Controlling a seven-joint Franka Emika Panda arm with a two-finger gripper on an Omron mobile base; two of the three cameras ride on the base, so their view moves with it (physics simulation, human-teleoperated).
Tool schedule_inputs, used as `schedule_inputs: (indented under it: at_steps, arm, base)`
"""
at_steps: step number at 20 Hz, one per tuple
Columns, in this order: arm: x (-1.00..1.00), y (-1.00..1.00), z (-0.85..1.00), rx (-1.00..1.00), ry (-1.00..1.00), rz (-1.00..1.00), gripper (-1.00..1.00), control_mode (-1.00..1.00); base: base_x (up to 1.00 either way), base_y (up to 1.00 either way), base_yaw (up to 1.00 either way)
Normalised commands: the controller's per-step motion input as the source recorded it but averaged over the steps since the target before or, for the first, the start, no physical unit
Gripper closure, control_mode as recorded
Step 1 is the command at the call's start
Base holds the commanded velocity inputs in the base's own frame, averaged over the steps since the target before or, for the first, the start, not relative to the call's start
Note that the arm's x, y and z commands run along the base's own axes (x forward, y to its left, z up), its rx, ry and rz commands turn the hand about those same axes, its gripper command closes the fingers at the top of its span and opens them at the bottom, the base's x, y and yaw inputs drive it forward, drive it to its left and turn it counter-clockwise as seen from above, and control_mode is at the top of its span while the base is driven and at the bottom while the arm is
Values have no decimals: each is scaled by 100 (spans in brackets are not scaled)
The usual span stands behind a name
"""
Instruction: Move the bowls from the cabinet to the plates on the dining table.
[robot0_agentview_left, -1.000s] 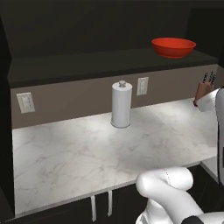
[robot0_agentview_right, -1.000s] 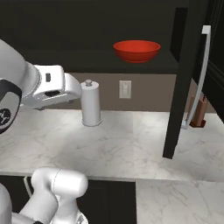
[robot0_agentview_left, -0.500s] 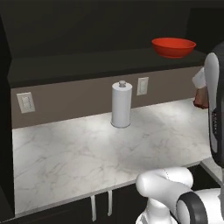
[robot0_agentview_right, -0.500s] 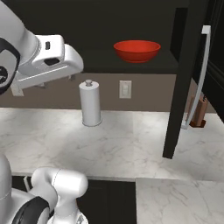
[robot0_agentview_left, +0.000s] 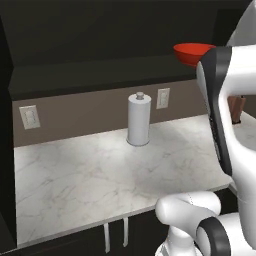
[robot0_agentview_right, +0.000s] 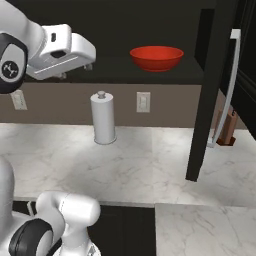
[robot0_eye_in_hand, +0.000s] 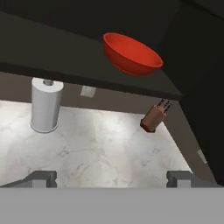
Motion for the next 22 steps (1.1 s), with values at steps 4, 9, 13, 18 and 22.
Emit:
schedule_inputs:
  at_steps: [4,9,13,18,22]
  arm:
    - [51,0,26,0,-2,-6,-100,-100]
    - [11,0,1,0,-1,0,-100,-100]
    - [20,0,0,0,-12,0,-100,-100]
    - [36,0,-14,0,-21,0,-100,-100]
    - [33,0,-1,0,-8,0,-100,-100]
  base:
    - [0,0,0]
    - [0,0,0]
    - [0,0,0]
    - [0,0,0]
    - [0,0,0]
